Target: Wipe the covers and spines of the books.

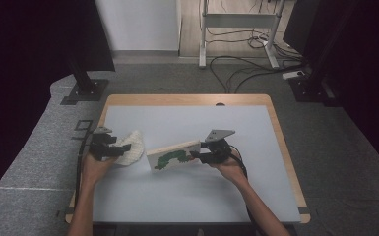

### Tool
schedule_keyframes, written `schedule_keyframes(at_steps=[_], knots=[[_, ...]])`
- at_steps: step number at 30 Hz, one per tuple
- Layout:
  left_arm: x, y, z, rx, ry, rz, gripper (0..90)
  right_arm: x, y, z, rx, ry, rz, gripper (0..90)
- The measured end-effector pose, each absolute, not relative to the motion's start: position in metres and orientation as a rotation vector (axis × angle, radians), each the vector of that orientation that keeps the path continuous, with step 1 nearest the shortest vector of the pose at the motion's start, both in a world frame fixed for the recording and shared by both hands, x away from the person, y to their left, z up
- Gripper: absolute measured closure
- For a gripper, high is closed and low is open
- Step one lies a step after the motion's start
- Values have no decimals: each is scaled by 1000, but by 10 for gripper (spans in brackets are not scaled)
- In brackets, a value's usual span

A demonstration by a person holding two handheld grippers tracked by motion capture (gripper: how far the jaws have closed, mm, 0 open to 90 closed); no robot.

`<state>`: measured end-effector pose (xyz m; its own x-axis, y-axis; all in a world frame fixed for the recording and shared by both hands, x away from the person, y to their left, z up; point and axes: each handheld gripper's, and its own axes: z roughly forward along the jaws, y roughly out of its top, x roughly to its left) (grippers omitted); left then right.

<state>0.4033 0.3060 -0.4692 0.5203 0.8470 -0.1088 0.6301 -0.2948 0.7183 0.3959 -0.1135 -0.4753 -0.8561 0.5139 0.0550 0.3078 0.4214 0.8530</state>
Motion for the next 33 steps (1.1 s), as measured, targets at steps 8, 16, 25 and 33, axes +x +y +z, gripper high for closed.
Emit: schedule_keyframes(at_steps=[8,16,25,33], knots=[[382,303,-449,2050,1101,337,283,396,-114,-475,724,2463,1409,505],[355,287,-437,2076,954,273,311,396,-115,-475,727,2471,1419,506],[342,245,-442,2148,817,236,330,396,-115,-474,725,2473,1419,506],[346,219,-447,2163,785,251,423,396,-116,-474,726,2475,1425,506]])
